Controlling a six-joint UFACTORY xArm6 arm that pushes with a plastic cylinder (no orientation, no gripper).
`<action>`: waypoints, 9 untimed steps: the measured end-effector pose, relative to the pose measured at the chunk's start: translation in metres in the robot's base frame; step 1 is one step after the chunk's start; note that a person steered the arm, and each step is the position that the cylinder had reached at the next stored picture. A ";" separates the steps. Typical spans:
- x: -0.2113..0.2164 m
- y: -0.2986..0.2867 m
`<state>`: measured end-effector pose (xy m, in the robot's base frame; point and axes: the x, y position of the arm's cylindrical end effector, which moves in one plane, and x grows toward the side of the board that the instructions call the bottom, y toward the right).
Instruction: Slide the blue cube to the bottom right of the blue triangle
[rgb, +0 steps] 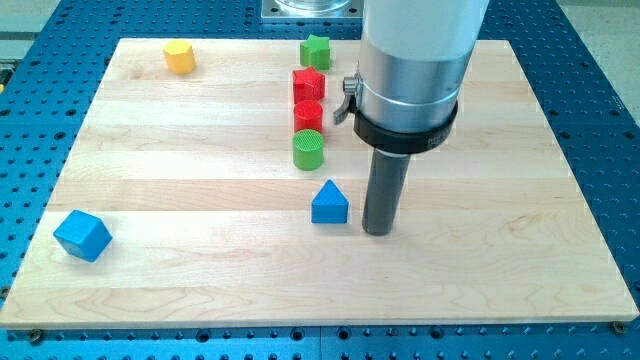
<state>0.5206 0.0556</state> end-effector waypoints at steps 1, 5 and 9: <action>0.000 -0.060; 0.064 -0.182; 0.003 -0.281</action>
<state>0.5234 -0.2254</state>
